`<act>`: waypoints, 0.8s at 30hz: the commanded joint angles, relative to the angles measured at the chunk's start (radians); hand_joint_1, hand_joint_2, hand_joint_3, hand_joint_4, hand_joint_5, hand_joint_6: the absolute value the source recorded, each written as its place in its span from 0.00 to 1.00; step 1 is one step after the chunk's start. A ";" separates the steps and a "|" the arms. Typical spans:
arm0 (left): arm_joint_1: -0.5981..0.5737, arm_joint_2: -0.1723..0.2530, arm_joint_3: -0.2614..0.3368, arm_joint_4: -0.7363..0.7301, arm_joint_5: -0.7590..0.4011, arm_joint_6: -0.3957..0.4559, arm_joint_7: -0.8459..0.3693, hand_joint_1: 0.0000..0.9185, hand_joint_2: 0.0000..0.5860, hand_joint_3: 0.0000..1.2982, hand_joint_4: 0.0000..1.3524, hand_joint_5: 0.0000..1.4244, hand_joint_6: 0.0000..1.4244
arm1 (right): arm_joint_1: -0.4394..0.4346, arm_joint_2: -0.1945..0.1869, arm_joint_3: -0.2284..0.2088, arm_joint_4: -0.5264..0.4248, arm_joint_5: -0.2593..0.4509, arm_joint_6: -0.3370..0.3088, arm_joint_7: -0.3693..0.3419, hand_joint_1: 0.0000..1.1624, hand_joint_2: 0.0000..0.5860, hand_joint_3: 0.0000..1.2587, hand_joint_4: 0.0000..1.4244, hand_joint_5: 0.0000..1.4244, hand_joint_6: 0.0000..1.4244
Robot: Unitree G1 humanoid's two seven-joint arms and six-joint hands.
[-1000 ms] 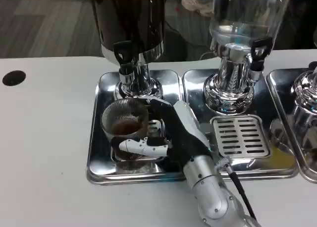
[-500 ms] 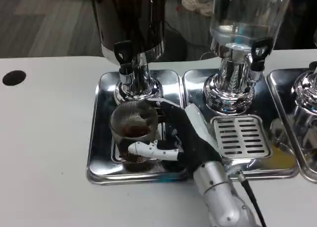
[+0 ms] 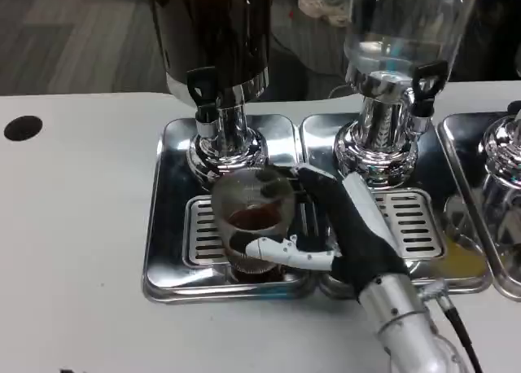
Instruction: Grasp the cup under the faucet to collect the drink, then remove the cup.
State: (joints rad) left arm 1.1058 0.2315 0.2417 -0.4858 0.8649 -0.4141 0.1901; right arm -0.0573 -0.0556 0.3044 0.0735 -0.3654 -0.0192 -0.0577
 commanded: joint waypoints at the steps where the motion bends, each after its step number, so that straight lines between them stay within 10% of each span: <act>1: -0.014 0.006 -0.030 -0.017 0.025 0.022 -0.025 0.00 0.15 0.26 0.17 0.22 0.39 | 0.045 -0.017 -0.027 -0.089 0.027 -0.026 0.018 0.63 0.14 0.33 0.30 0.29 0.13; 24: -0.089 0.029 -0.128 -0.033 0.077 0.112 -0.073 0.00 0.15 0.26 0.17 0.22 0.39 | 0.333 -0.161 -0.193 -0.239 0.165 -0.253 0.094 0.62 0.16 0.34 0.31 0.29 0.13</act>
State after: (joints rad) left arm 1.0227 0.2477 0.1262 -0.5005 0.9273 -0.3176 0.1352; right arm 0.2585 -0.2099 0.1297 -0.1276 -0.2324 -0.1927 0.0300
